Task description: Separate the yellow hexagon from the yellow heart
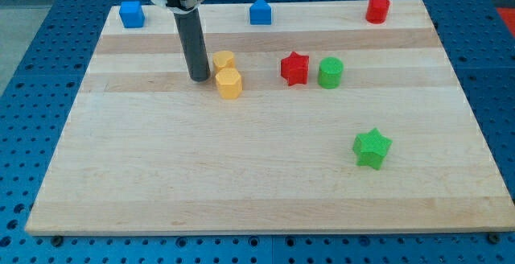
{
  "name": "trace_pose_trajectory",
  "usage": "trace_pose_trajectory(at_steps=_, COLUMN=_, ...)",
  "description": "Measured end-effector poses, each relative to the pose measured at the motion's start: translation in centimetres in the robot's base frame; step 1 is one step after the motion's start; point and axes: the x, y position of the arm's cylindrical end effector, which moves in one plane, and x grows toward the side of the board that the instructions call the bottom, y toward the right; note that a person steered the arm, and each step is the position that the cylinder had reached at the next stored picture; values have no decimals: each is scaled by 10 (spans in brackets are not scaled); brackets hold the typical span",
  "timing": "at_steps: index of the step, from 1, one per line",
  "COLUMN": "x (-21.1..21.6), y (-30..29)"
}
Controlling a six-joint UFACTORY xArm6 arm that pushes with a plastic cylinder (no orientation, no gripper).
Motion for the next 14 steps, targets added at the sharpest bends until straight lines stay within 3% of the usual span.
trace_pose_trajectory(at_steps=7, x=-15, y=7)
trace_pose_trajectory(at_steps=10, x=-18, y=60)
trace_pose_trajectory(at_steps=14, x=29, y=87)
